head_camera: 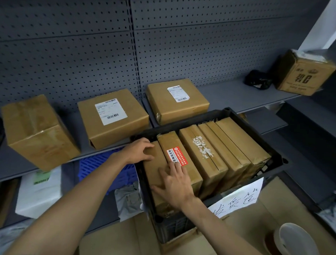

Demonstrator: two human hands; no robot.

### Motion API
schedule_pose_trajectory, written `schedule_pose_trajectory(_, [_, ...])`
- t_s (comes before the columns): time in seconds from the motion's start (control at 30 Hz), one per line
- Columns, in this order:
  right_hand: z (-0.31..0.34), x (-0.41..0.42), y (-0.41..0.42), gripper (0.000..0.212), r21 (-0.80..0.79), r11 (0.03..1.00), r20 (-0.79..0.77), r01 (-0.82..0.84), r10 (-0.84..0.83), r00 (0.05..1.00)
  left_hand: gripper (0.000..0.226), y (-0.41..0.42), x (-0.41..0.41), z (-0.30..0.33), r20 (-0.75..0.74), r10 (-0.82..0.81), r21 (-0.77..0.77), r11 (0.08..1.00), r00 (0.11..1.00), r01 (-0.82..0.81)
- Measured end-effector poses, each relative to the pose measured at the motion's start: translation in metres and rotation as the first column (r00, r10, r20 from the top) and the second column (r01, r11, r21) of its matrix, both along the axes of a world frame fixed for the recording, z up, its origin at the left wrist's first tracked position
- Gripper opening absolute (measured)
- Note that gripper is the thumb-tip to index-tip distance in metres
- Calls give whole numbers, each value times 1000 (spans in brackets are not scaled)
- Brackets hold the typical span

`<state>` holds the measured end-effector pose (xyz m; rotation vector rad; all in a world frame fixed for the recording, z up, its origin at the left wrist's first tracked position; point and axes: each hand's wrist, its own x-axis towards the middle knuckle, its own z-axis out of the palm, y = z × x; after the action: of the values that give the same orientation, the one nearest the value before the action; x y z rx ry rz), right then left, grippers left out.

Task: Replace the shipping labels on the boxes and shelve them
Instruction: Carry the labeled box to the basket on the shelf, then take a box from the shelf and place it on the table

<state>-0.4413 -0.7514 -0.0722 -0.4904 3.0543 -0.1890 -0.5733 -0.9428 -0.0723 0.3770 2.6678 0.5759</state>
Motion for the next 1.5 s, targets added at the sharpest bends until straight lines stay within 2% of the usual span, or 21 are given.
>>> schedule_pose_trajectory(0.17, [-2, -2, 5, 63, 23, 999, -8, -34, 34, 999, 68, -3, 2, -2, -11, -6, -8, 1000, 1000, 6])
schedule_pose_trajectory(0.37, [19, -12, 16, 61, -26, 1000, 101, 5, -2, 995, 67, 4, 6, 14, -14, 4, 4, 1000, 1000, -4])
schedule_pose_trajectory(0.57, [73, -37, 86, 48, -60, 987, -41, 148, -151, 988, 45, 44, -6, 76, -182, -50, 44, 997, 982, 59])
schedule_pose_trajectory(0.67, [102, -40, 136, 46, -24, 975, -94, 222, -223, 970, 45, 90, -11, 116, -287, -176, -64, 984, 942, 165])
schedule_pose_trajectory(0.73, [118, -35, 172, 45, 22, 960, -132, 280, -275, 952, 46, 130, -13, 137, -320, -259, -85, 966, 911, 245])
schedule_pose_trajectory(0.83, [140, -12, 224, 44, 56, 918, -185, 392, -377, 908, 44, 196, -2, 158, -377, -388, -94, 920, 841, 382])
schedule_pose_trajectory(0.93, [156, 22, 266, 42, 65, 860, -230, 506, -480, 846, 49, 262, 22, 170, -473, -509, -185, 855, 719, 484])
schedule_pose_trajectory(1.03, [163, 67, 305, 42, 50, 781, -263, 622, -591, 763, 52, 323, 54, 173, -498, -601, -217, 785, 626, 581])
schedule_pose_trajectory(1.23, [161, 190, 361, 45, 40, 545, -256, 837, -805, 536, 54, 427, 138, 164, -512, -734, -209, 611, 447, 764])
schedule_pose_trajectory(1.4, [154, 291, 383, 43, 54, 356, -248, 933, -900, 358, 54, 484, 218, 162, -527, -806, -242, 445, 268, 862])
schedule_pose_trajectory(1.5, [150, 348, 391, 44, 50, 270, -245, 962, -930, 274, 50, 514, 263, 162, -524, -830, -252, 366, 191, 896])
